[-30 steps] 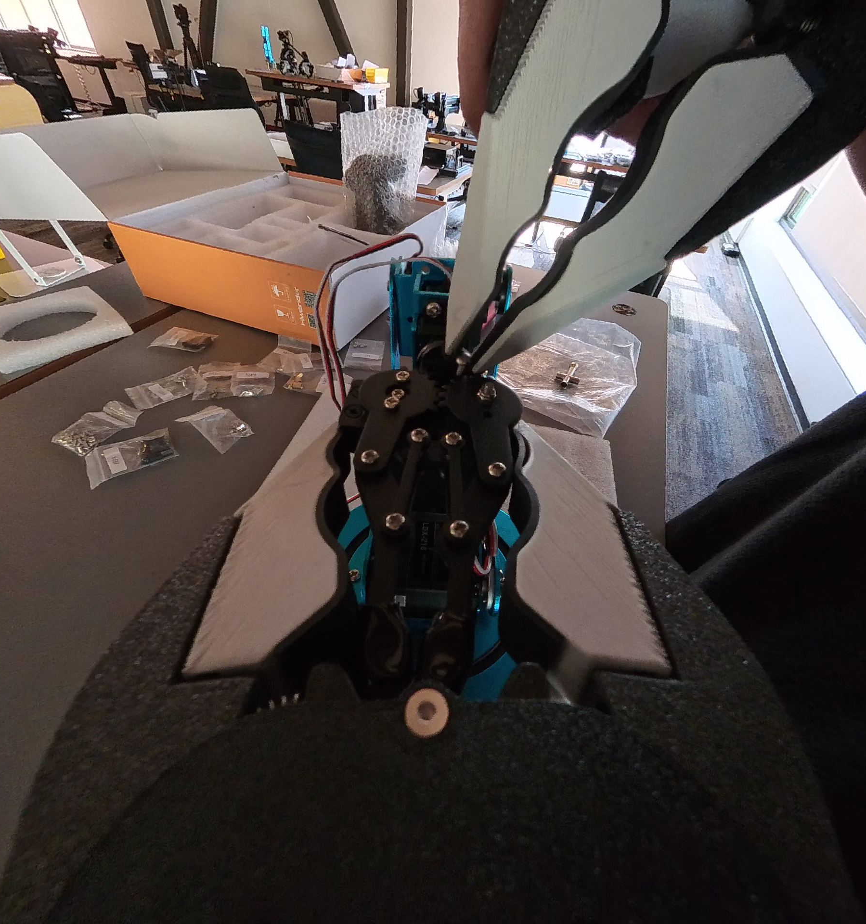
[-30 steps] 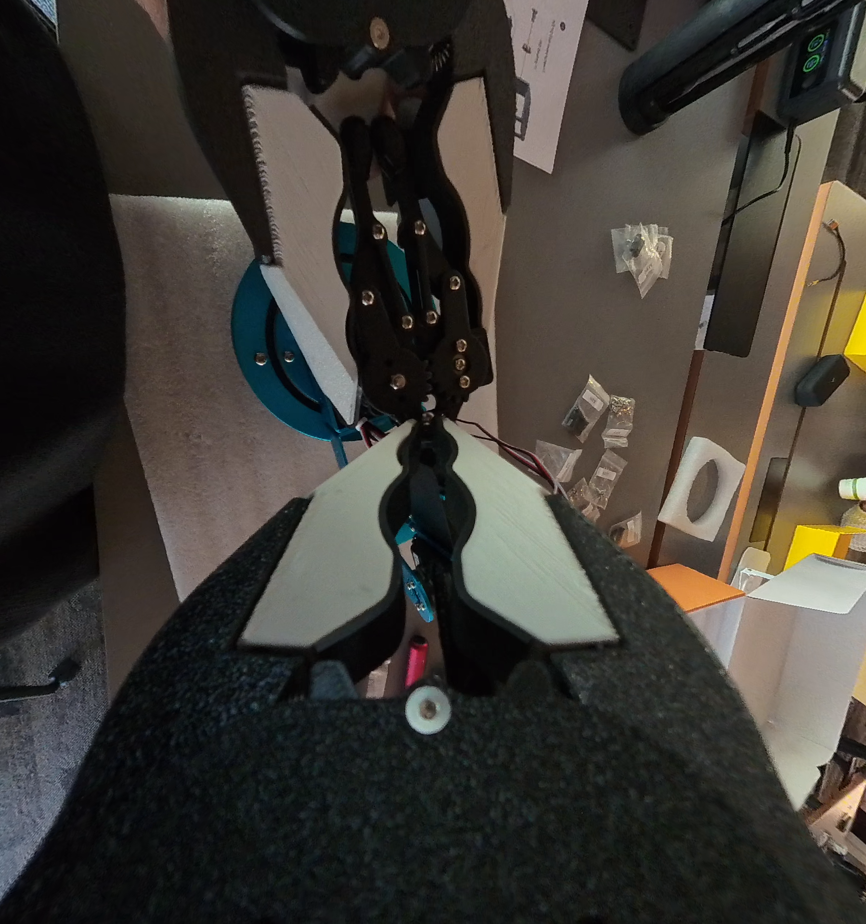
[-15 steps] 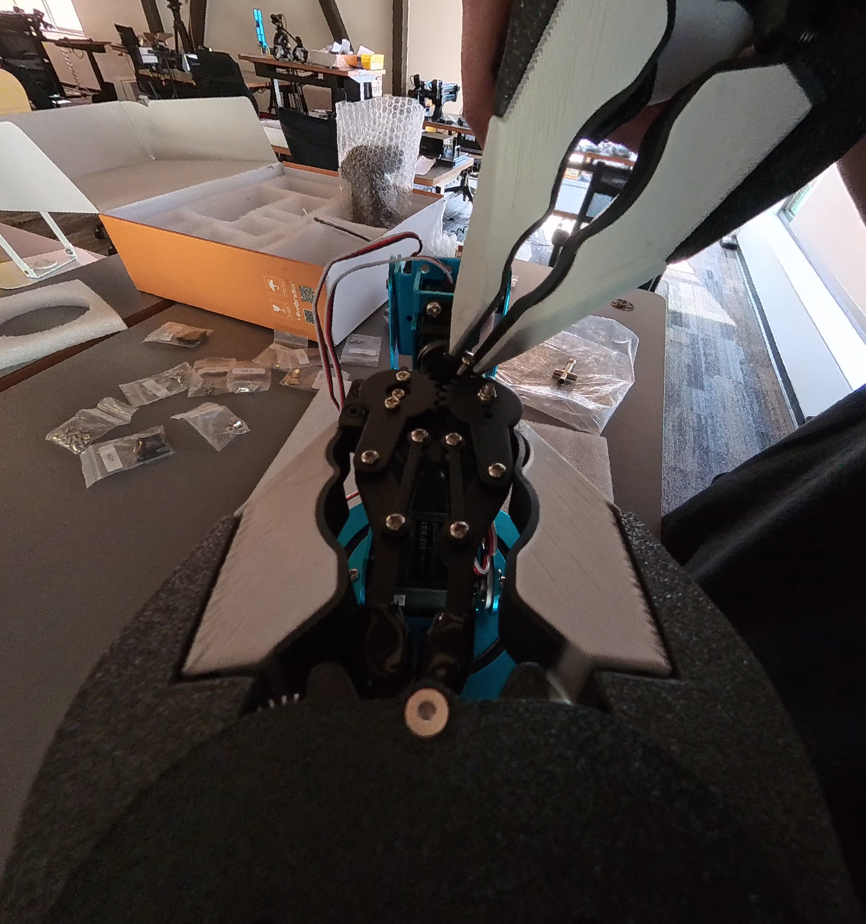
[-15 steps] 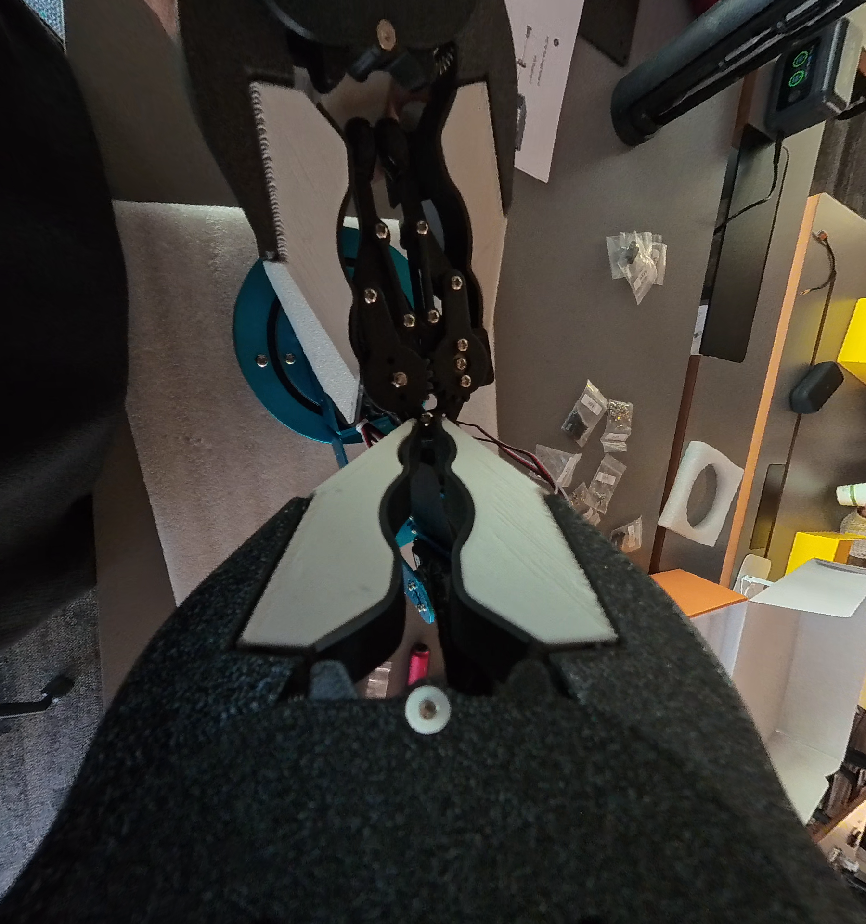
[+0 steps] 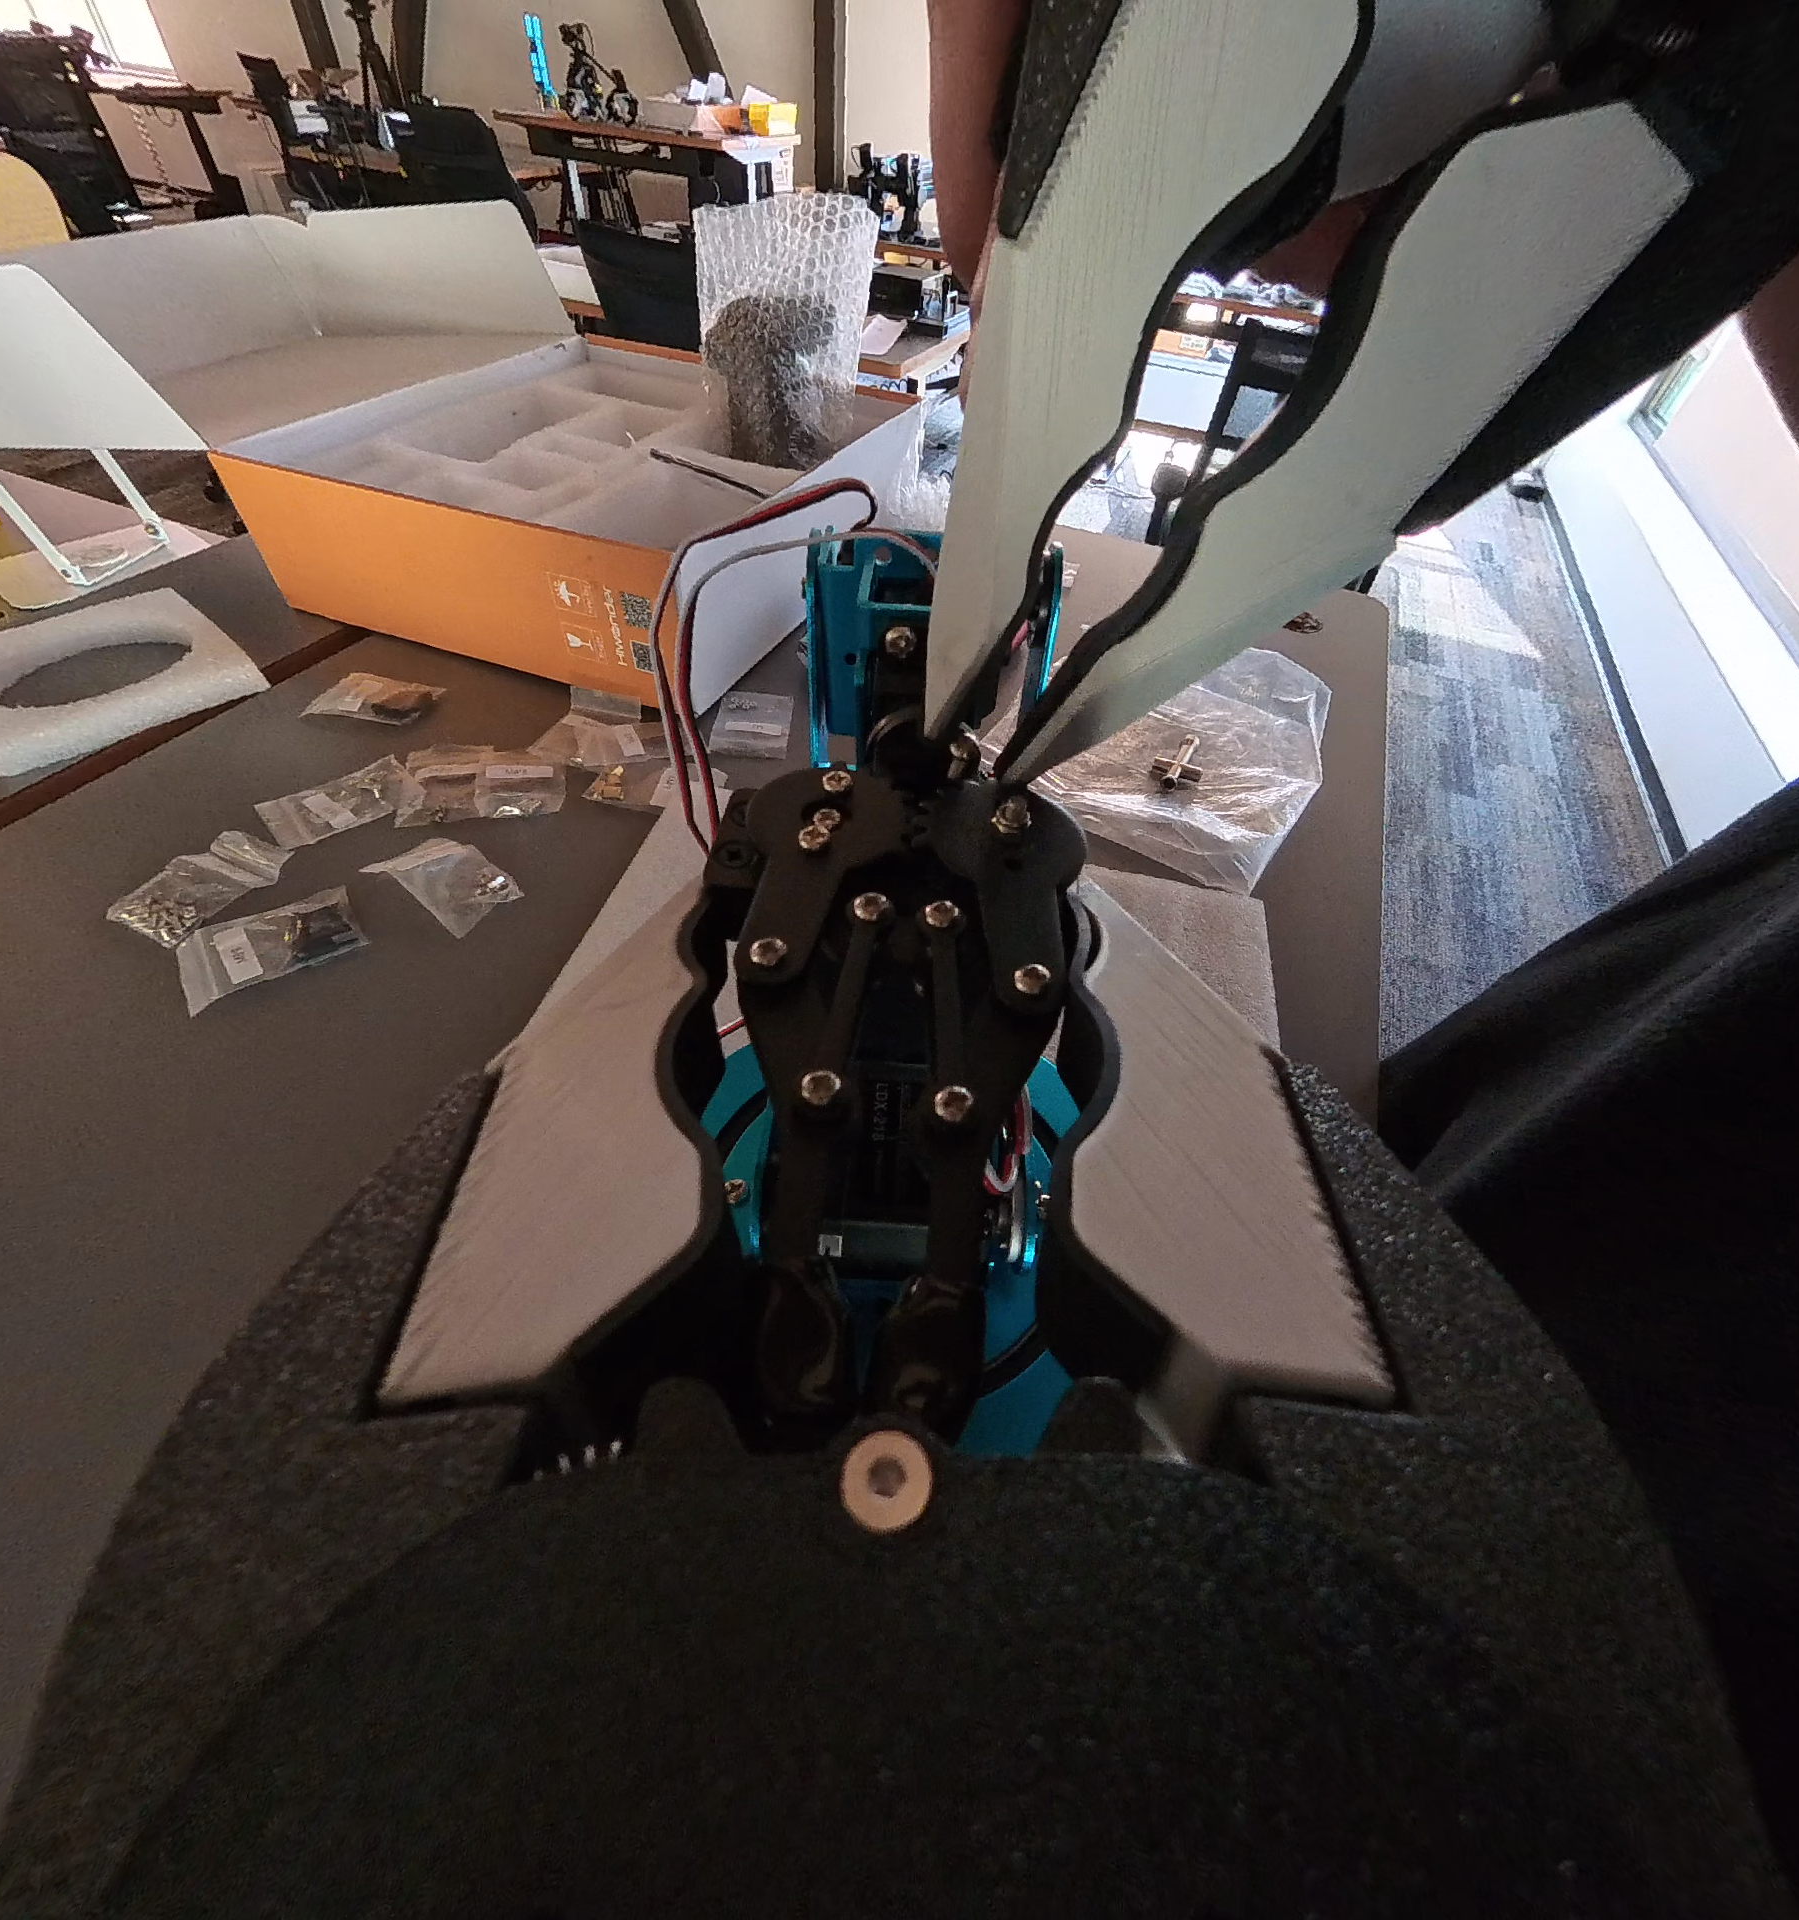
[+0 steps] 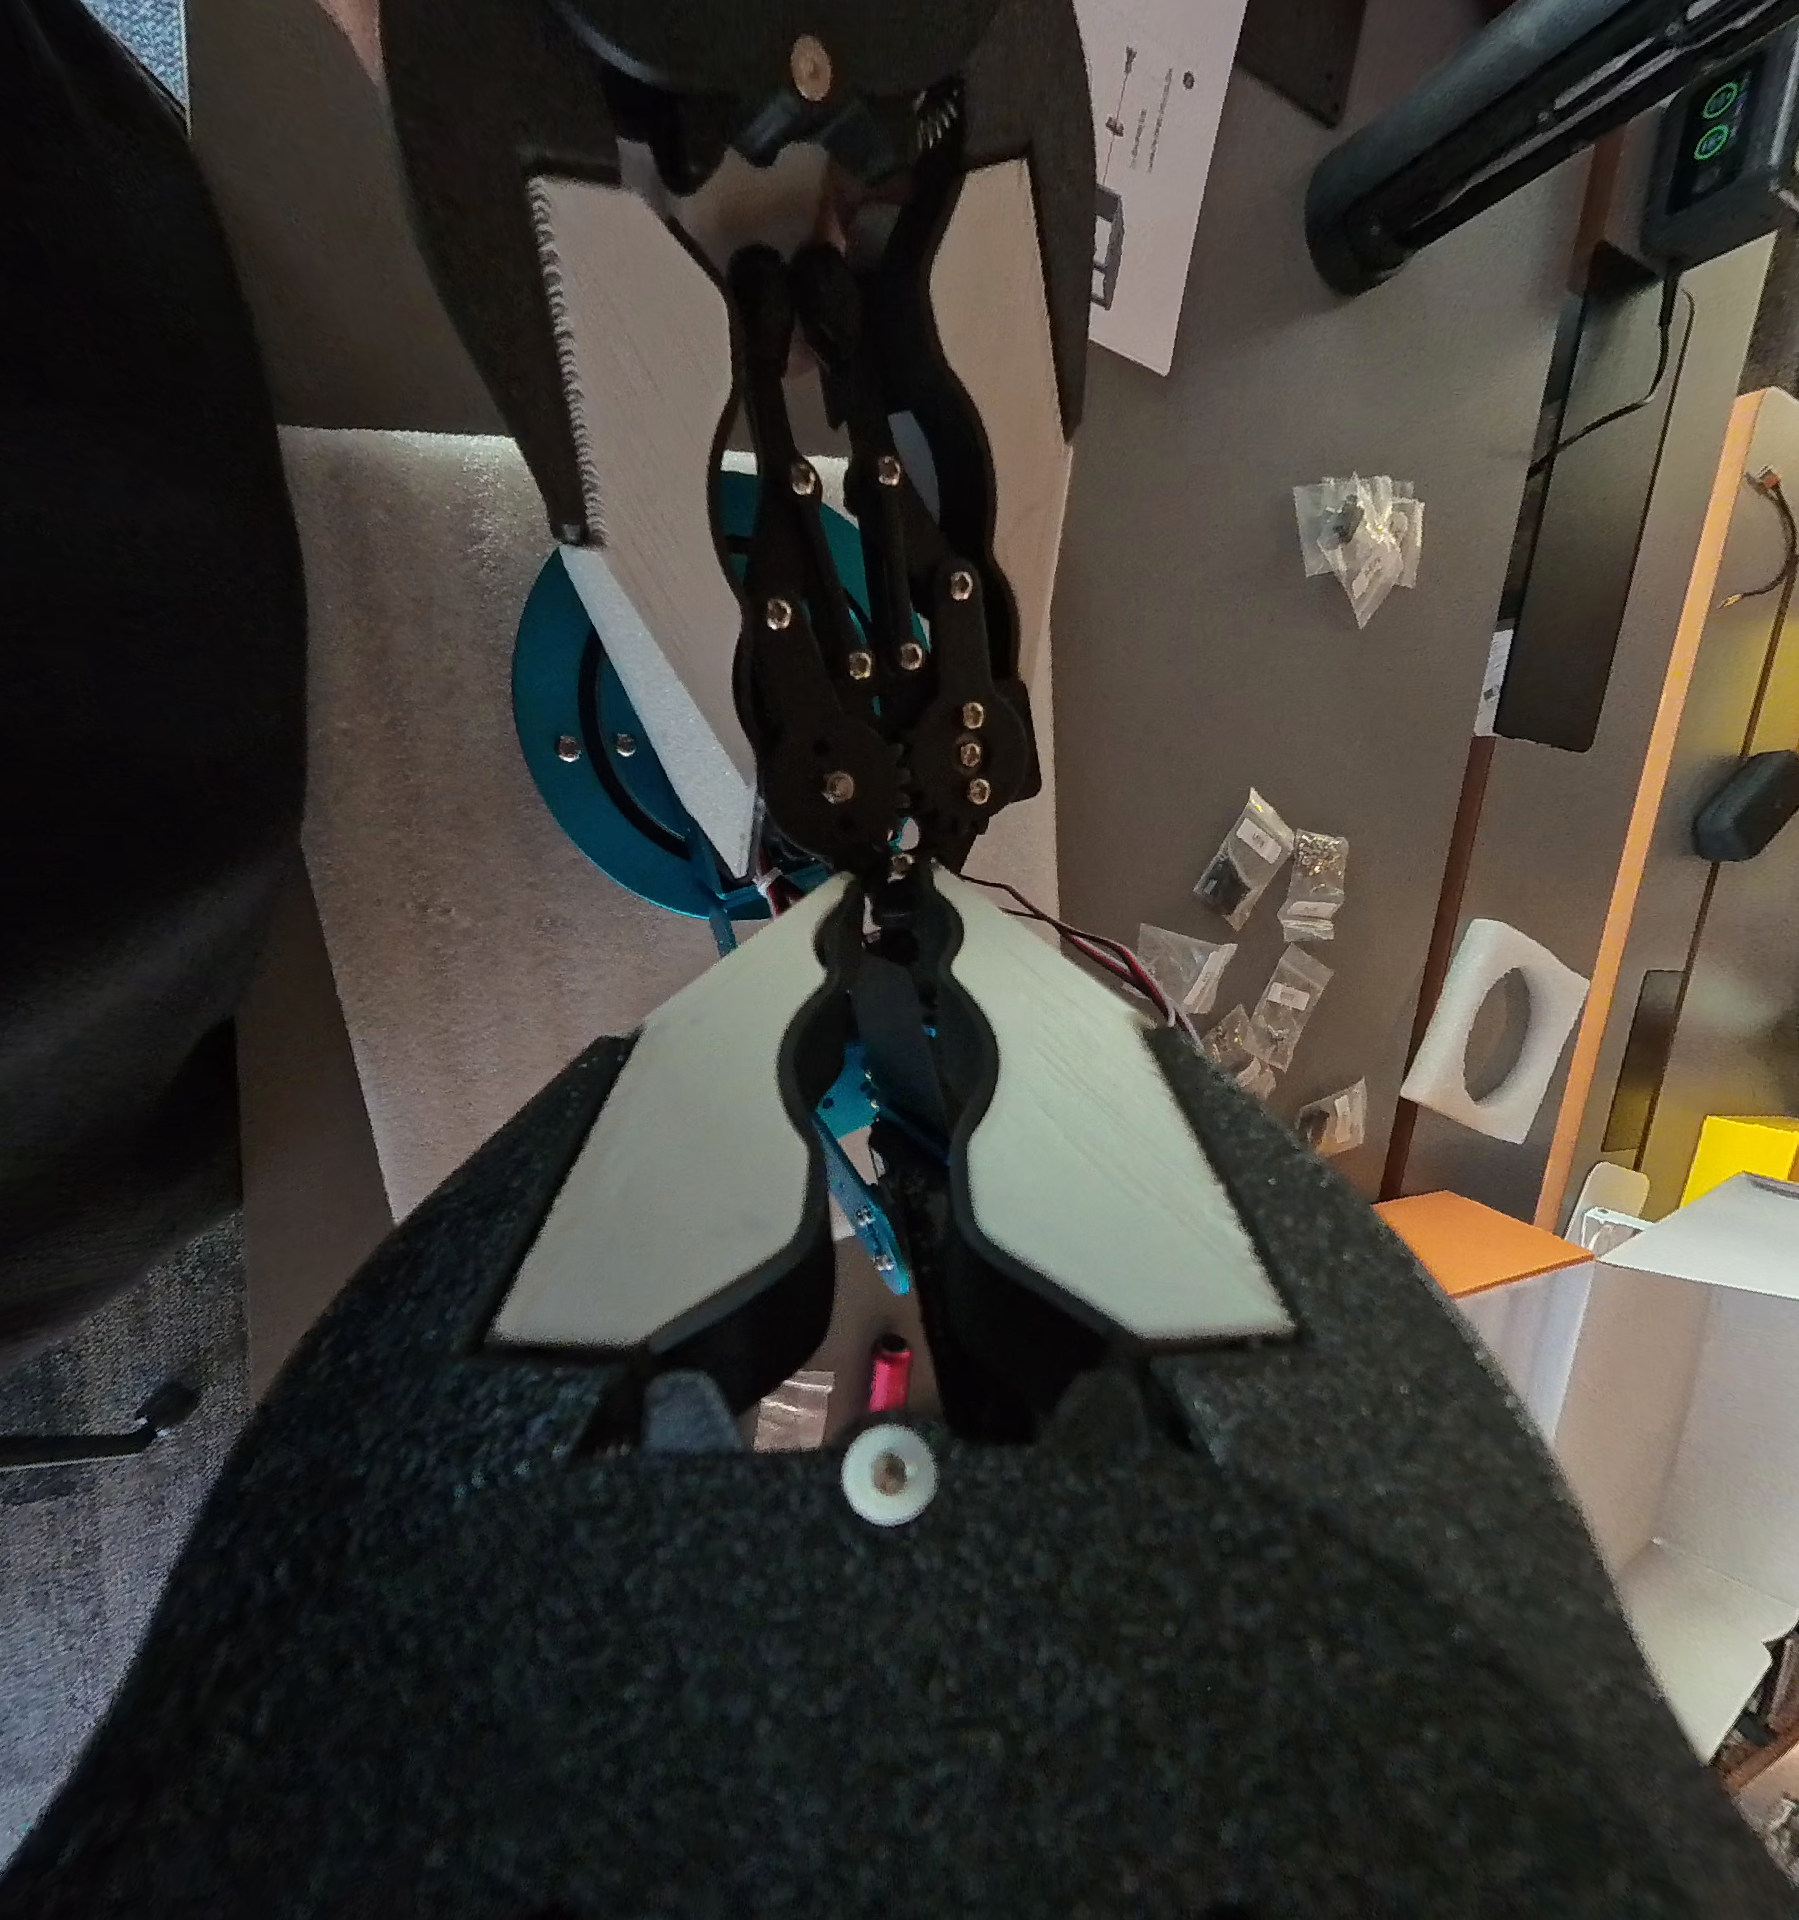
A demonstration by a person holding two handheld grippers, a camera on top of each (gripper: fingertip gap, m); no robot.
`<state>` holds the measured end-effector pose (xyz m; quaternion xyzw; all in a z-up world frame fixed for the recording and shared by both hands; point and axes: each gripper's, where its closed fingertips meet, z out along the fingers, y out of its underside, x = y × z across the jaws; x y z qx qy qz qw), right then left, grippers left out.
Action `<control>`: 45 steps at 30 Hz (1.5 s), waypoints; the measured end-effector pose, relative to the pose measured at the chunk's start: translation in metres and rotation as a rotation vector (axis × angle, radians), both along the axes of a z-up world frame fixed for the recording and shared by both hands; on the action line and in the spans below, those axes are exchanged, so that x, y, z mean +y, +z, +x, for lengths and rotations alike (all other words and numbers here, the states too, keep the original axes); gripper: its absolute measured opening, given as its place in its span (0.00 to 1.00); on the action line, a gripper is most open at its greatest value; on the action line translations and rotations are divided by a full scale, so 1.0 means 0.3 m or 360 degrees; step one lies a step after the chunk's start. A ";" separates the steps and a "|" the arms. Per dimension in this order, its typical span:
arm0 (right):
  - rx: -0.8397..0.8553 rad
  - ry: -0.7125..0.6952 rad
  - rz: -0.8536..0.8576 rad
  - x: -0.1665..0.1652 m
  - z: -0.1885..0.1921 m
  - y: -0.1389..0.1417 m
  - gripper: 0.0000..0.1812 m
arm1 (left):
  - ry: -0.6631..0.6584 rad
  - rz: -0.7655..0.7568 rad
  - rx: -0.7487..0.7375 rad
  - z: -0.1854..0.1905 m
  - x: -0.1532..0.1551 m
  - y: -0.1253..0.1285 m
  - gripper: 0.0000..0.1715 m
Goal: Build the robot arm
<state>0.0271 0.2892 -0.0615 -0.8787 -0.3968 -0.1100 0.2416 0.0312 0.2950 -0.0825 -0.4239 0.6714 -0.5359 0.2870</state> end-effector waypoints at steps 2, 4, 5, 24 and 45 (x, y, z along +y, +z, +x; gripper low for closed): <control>-0.0003 0.0002 -0.0002 -0.001 0.000 0.000 0.05 | 0.0000 0.0001 0.0000 0.000 0.000 0.000 0.37; -0.0008 0.0008 -0.0008 -0.003 0.000 0.001 0.05 | -0.0003 0.0005 -0.0002 0.000 -0.002 0.000 0.37; -0.0011 0.0013 -0.0011 -0.005 -0.001 0.001 0.05 | -0.0004 0.0005 -0.0003 0.000 -0.002 0.000 0.37; -0.0558 0.0327 0.0406 -0.029 0.017 0.009 0.26 | -0.0035 -0.0039 0.0023 0.000 0.003 -0.002 0.36; -0.0747 0.0363 0.0690 0.003 0.017 -0.031 0.24 | -0.0022 -0.0044 0.0064 0.011 0.010 -0.004 0.37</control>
